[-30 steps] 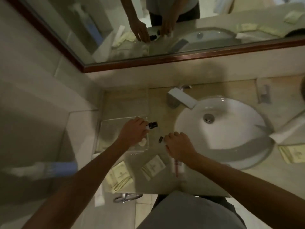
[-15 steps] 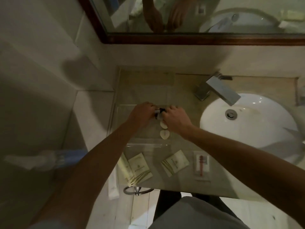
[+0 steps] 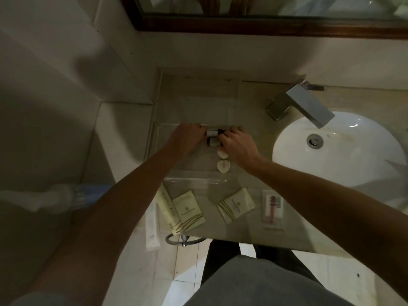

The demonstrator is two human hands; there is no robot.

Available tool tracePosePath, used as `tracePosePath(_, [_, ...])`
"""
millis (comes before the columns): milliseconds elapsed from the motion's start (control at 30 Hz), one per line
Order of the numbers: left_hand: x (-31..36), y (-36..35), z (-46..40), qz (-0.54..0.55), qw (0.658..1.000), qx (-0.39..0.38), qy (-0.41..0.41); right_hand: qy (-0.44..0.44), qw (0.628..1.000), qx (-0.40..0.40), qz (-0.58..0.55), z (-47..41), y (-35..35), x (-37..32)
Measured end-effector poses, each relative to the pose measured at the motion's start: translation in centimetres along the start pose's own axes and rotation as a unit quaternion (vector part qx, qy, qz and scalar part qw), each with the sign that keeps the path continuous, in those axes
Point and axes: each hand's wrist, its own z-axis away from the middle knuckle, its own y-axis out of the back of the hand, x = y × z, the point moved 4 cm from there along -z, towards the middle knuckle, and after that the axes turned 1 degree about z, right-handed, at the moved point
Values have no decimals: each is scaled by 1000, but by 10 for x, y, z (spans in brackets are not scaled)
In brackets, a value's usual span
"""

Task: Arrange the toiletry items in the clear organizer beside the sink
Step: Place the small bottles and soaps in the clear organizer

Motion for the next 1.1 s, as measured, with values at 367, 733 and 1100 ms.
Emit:
tracePosePath(367, [2,-2,-1,184,982,36,34,-25,1000,-18,0,0,-1,-8])
tracePosePath(733, [-1,-3,132,138,968,49,204,59,997,48,6,21,28,-35])
tracePosePath(1100, [38,-41,209,194,873,-86,438,80,996,-3,30,62,40,-28])
